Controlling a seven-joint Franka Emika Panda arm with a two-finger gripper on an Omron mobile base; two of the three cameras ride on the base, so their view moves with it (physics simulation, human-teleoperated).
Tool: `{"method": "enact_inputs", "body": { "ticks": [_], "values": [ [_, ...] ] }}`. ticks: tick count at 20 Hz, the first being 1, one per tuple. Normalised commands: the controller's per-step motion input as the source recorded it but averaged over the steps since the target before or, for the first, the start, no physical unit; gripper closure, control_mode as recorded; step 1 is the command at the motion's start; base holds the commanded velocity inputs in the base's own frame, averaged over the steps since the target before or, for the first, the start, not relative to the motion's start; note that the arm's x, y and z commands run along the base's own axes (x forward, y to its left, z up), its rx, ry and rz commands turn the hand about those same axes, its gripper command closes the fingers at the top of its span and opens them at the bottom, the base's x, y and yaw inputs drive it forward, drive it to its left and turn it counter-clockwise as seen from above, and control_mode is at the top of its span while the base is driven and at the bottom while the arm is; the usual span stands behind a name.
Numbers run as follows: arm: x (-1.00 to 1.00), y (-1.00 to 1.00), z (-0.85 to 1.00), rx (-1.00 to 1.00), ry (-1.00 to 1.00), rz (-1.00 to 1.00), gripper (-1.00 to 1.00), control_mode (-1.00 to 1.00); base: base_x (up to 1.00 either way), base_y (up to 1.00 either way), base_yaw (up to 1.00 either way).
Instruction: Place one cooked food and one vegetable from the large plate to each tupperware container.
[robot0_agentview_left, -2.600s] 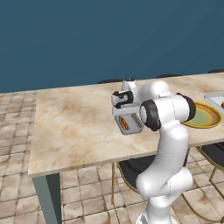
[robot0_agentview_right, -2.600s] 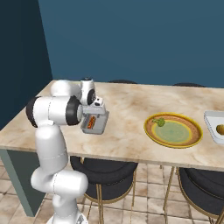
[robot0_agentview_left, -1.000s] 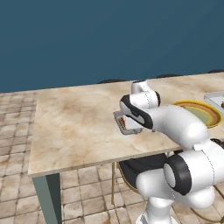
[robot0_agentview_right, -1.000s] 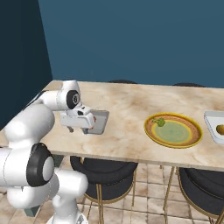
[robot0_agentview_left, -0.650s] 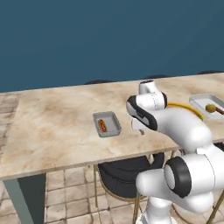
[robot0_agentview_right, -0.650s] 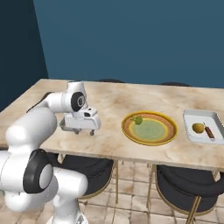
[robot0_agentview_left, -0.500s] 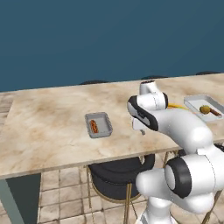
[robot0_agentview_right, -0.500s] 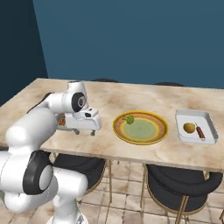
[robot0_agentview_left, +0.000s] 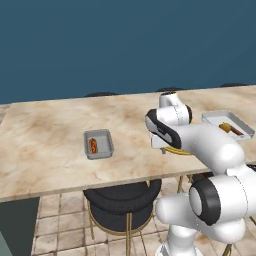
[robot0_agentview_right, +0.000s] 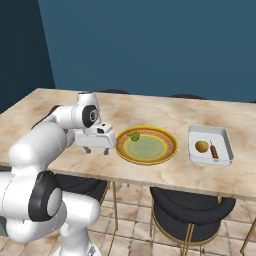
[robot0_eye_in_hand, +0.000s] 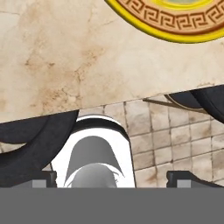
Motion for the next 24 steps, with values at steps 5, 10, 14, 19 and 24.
{"method": "enact_inputs", "body": {
  "ticks": [5,10,14,19,24],
  "values": [
    [0.0,0.0,0.0,0.0,0.0,0.0,-1.0,1.0,0.74,0.39,0.01],
    [0.27,0.0,0.0,0.04,-0.05,0.04,-1.0,-1.0,0.5,0.1,0.02],
    [0.9,0.01,0.2,0.1,-0.2,0.24,-1.0,-1.0,0.0,0.0,0.0],
    [1.0,-0.56,0.04,0.35,-0.2,0.15,-1.0,-1.0,0.0,0.0,0.0],
    [1.0,-0.38,-0.04,0.19,-0.21,0.1,-1.0,-1.0,0.0,0.0,0.0]
  ]
}}
